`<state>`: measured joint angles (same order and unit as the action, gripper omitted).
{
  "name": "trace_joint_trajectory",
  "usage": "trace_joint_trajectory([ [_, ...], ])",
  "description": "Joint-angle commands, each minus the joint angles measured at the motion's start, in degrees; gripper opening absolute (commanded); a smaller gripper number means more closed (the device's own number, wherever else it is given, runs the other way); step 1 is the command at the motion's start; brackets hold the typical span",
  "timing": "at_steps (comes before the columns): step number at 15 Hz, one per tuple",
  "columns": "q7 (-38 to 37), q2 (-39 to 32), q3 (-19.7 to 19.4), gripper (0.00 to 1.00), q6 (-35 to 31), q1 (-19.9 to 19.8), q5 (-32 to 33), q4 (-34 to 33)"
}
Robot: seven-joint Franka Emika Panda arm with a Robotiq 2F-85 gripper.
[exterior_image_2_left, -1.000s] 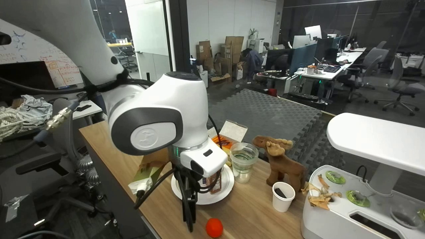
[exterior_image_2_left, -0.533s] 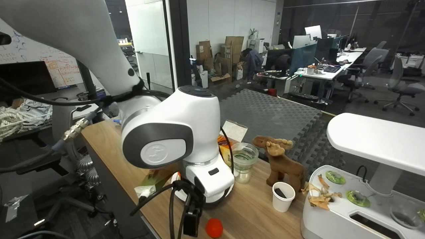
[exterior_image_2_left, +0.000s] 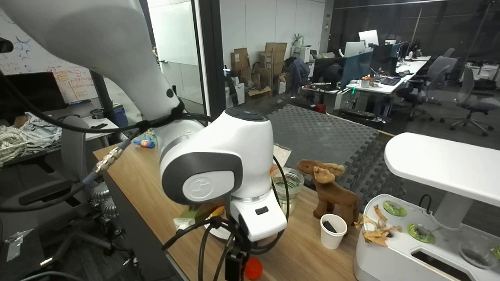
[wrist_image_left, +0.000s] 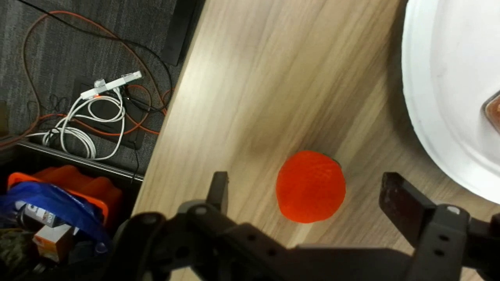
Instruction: Put the left clear cup in the clear cup near the moose, then put the bottles and orange plushie surrounding the white plate on the white plate
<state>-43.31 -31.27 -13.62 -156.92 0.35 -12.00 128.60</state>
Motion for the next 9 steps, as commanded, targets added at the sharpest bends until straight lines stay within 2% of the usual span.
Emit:
trace_joint_trajectory([
  [1, -2.0, -2.2, 0.1, 1.00, 0.0, -0.4, -1.0, -2.9],
  [9, -2.1, -4.6, 1.0, 1.00, 0.6, -1.4, -1.6, -5.8],
])
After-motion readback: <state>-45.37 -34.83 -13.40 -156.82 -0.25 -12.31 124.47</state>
